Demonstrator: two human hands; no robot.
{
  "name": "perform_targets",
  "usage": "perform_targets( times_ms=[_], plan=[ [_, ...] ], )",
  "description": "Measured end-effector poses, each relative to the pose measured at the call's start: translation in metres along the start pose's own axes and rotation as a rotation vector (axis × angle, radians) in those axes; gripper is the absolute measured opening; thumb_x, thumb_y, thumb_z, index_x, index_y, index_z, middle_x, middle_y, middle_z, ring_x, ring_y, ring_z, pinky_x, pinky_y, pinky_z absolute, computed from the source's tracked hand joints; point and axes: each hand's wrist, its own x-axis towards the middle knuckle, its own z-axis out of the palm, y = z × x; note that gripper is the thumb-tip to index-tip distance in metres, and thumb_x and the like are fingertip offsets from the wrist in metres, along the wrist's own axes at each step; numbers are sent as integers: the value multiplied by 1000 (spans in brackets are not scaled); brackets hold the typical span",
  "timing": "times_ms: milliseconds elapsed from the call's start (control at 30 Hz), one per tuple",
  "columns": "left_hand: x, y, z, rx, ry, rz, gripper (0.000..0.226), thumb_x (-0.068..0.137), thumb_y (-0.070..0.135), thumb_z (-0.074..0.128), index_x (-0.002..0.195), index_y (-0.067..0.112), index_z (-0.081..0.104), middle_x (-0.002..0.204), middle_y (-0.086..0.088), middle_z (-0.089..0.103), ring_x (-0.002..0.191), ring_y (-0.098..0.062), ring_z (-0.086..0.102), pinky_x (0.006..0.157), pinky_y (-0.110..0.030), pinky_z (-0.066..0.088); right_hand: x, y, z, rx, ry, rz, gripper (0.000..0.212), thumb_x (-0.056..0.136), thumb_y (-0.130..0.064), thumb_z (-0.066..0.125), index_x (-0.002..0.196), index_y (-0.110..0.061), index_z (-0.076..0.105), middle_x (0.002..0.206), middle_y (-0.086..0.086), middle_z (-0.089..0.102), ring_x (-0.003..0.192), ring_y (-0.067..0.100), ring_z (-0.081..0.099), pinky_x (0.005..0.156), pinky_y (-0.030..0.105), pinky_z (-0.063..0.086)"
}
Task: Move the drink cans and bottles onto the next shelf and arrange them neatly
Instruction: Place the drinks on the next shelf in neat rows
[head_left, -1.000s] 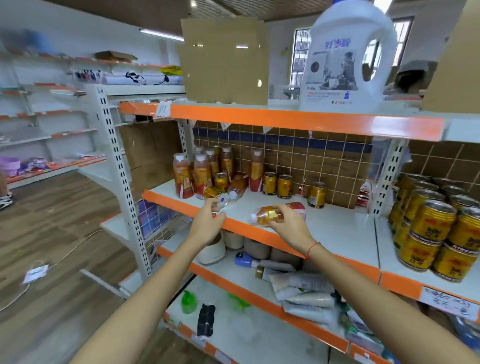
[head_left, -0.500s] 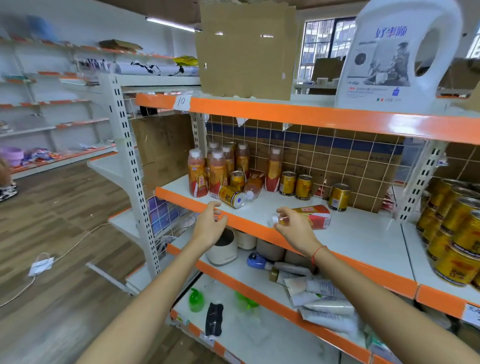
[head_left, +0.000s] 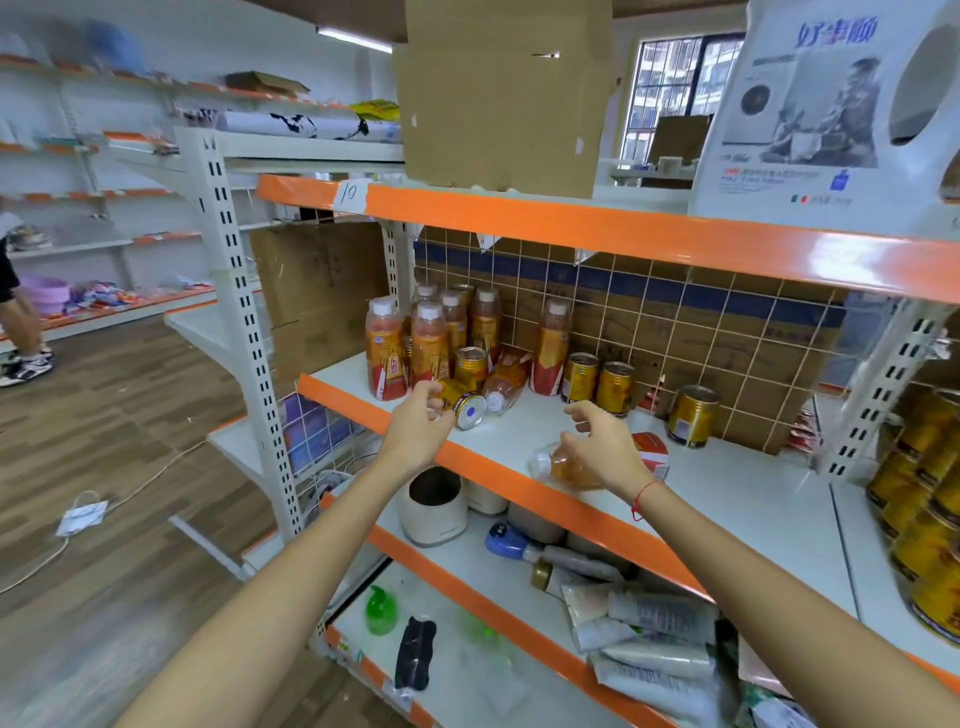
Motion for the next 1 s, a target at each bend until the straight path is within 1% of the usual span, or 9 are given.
perform_targets(
  times_ms=[133,367,433,500,600,667,767,833,1000],
  plan=[
    [11,6,19,11,-31,15,40,94,12,53,132,8,44,112,-7,53,94,-16,51,79,-23,40,8,12,-8,-16,22,19,40,90,-12,56,130,-9,50,130,12,55,118,24,52,95,34,43],
    [40,18,51,1,-105,79,42,92,15,55,133,8,44,118,-10,58,102,-23,56,87,-32,45,21,33,-27,-63,80,80,41,90,-12,56,130,-9,51,132,9,55,118,24,52,94,29,41],
    [49,20,58,-10,-131,93,43,92,14,56,134,8,44,117,-9,57,97,-18,54,83,-26,43,22,38,-29,-68,101,109,40,90,-11,56,130,-9,51,131,9,55,119,24,52,95,28,40],
    [58,21,63,-19,-158,107,43,92,12,55,133,8,44,111,-6,54,92,-14,51,78,-21,39,25,42,-31,-73,127,132,39,90,-11,57,129,-9,52,130,11,56,118,24,52,97,31,41],
    [74,24,69,-38,-203,140,43,91,10,57,132,8,45,107,-3,52,89,-13,50,77,-21,39,31,45,-33,-66,162,176,40,90,-10,57,129,-8,52,131,11,56,118,25,52,97,32,43],
    [86,26,71,-62,-219,170,43,91,11,58,132,8,46,109,-5,53,91,-14,51,79,-22,42,36,44,-33,-64,202,193,39,90,-9,57,129,-7,52,130,11,56,118,25,52,96,31,42],
    [104,30,73,-67,-239,220,43,91,13,58,132,7,46,115,-8,56,96,-16,54,84,-23,44,45,41,-32,-65,251,221,40,90,-8,57,129,-5,52,129,13,57,118,26,53,98,33,43],
    [113,31,76,-52,-280,251,43,91,14,59,132,7,46,119,-10,57,104,-20,56,89,-28,47,49,39,-29,-68,272,234,40,89,-7,56,129,-6,53,128,12,58,117,26,53,97,33,43],
    [126,32,89,-17,-357,294,39,92,14,58,129,7,49,124,-10,58,110,-22,56,94,-30,46,53,35,-27,-61,307,270,37,88,-5,56,125,-5,56,124,13,60,114,26,55,95,31,43]
  ],
)
